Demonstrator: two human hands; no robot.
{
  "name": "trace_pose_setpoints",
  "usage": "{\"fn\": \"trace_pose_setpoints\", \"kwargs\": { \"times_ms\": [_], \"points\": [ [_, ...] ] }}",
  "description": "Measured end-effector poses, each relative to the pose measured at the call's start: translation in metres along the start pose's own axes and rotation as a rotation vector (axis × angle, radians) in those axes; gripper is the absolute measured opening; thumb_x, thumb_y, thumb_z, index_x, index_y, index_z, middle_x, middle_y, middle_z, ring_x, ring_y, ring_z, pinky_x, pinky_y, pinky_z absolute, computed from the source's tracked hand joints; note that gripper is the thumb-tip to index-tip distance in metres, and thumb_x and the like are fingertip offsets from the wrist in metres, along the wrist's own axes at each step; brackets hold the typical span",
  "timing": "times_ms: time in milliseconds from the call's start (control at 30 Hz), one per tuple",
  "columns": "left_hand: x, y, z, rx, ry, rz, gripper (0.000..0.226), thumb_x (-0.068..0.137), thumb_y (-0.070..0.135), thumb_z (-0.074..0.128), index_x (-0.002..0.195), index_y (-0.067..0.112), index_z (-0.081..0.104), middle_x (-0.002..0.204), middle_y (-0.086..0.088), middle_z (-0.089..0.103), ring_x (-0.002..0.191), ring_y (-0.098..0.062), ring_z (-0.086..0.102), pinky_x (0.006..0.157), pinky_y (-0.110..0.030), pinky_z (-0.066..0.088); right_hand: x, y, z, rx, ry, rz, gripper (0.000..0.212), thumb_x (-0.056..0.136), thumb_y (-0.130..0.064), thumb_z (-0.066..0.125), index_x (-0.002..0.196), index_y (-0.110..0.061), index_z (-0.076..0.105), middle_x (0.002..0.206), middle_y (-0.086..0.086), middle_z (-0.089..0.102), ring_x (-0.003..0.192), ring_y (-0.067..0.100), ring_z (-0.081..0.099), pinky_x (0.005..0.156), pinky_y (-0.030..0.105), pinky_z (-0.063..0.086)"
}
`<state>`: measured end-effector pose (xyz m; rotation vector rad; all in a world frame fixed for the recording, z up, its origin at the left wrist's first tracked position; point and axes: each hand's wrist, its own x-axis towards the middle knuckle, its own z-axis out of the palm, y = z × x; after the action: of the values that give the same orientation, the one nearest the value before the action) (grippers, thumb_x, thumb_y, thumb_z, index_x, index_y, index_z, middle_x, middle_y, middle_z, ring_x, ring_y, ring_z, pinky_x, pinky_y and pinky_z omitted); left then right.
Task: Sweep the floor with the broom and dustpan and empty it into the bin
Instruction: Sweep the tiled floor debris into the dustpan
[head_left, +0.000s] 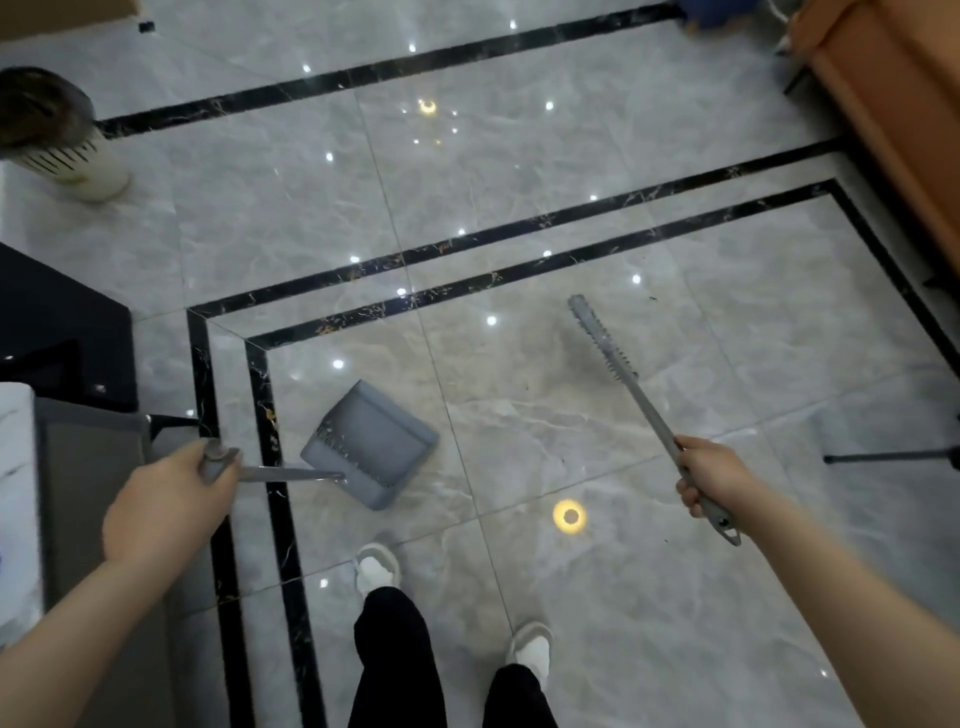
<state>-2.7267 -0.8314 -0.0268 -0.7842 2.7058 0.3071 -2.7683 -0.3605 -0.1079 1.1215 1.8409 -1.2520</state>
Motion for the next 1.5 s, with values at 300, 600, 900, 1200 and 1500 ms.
{"fn": "trace_pose_setpoints", "kwargs": {
  "times_ms": [300,600,900,1200,1500],
  "points": [
    [-0.045,0.074,0.034,0.076,-0.098,0.257,0.022,0.089,0.034,0.053,0.1,0.018,0.063,0.063,-0.006,0.058,0.058,-0.026,0.054,0.047,-0.028,0.039,0.018,0.069,-0.067,0.074,0.102,0.086,0.044,0.094,0.0,0.023,0.131,-0.002,0.047,0.063,0.008,0.036,0.045,0.018,0.034,0.035,0.02,0.031],
    [-0.081,0.118,0.094,0.101,-0.121,0.356,0.02,0.09,0.032,0.053,0.095,0.017,0.064,0.056,-0.002,0.056,0.053,-0.025,0.056,0.047,-0.027,0.043,0.012,0.114,-0.078,0.165,-0.074,0.268,0.045,0.093,0.0,0.025,0.133,-0.002,0.046,0.061,0.004,0.032,0.023,0.008,0.029,0.031,0.013,0.028],
    [-0.098,0.118,0.103,0.148,-0.041,0.342,0.022,0.089,0.032,0.053,0.096,0.015,0.065,0.052,0.0,0.05,0.047,-0.023,0.047,0.041,-0.021,0.03,-0.012,0.107,-0.055,0.204,-0.434,0.344,0.033,0.098,-0.01,0.029,0.123,-0.026,0.044,0.042,0.002,0.04,0.025,0.005,0.026,0.027,0.011,0.026],
    [-0.105,0.112,0.105,0.15,-0.018,0.354,0.022,0.087,0.03,0.056,0.098,0.014,0.068,0.044,0.008,0.037,0.042,-0.019,0.04,0.04,-0.018,0.023,-0.019,0.072,-0.06,-0.063,-0.343,0.138,0.05,0.095,-0.007,0.028,0.141,-0.024,0.039,0.061,0.005,0.034,0.027,0.007,0.026,0.032,0.014,0.026],
    [-0.102,0.106,0.108,0.15,-0.015,0.368,0.023,0.09,0.033,0.051,0.098,0.017,0.065,0.05,0.002,0.047,0.046,-0.02,0.046,0.039,-0.02,0.025,-0.037,0.108,-0.011,0.105,-0.606,0.32,0.046,0.1,-0.013,0.029,0.144,-0.023,0.033,0.05,-0.002,0.033,0.027,0.002,0.027,0.025,0.012,0.026]
  ]
}}
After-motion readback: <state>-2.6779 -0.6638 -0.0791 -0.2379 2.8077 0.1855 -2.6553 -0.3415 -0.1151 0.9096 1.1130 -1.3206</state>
